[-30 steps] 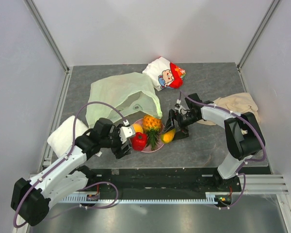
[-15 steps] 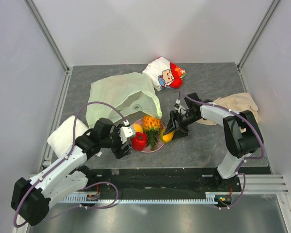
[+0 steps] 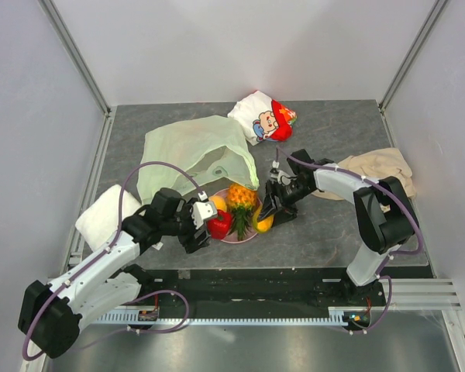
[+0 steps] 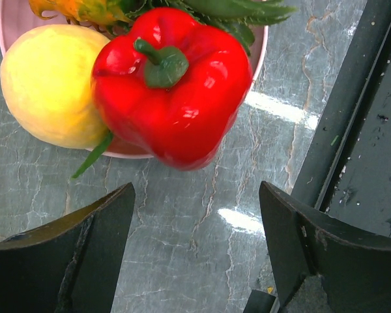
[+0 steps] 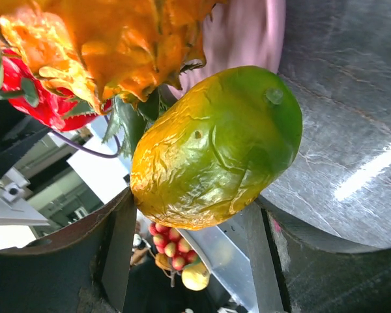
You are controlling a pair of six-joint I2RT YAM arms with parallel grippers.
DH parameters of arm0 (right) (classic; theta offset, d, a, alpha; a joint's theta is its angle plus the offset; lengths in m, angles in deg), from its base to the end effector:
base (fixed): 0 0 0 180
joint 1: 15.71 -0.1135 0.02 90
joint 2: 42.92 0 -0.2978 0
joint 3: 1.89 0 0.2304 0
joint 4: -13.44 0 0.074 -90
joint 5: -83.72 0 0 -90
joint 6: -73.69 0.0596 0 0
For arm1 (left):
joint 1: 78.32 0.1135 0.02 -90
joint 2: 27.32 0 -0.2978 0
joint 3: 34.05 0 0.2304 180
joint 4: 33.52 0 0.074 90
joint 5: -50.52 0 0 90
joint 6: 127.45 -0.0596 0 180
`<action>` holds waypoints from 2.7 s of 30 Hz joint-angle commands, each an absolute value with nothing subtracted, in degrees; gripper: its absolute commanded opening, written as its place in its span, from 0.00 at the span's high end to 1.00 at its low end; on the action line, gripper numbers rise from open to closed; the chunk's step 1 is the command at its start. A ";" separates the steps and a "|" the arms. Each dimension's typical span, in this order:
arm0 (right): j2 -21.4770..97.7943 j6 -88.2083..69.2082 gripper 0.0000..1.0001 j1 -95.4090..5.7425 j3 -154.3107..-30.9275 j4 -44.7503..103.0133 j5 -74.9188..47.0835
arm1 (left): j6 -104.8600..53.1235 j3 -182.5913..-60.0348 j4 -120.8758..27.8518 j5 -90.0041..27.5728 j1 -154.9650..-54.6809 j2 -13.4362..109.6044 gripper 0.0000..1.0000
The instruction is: Take the fake fruits out of the plastic bag
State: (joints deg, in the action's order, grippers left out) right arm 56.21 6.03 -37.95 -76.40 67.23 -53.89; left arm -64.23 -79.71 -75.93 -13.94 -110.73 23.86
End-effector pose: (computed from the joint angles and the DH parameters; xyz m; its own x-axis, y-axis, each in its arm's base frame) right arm 0.2607 0.1542 0.1997 -0.9879 -0.1271 0.0892 -0.0184 0.6662 0.7456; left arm 0.1114 -0.1012 0.2285 -0.2317 0.6286 -0.7424 0.9318 0.3625 0.0162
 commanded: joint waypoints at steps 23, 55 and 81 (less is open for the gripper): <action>56.66 -1.28 0.45 -43.48 -84.04 70.55 -45.57 | -62.58 -80.08 -73.58 -15.75 -111.11 24.09 0.16; 42.64 -61.99 0.02 -34.78 -92.82 91.19 -19.87 | -60.21 -92.03 -79.99 -21.37 -105.31 20.49 0.08; 33.10 -76.52 0.51 -64.66 -64.36 38.03 -35.99 | -57.22 -92.65 -79.55 -19.00 -92.56 18.65 0.08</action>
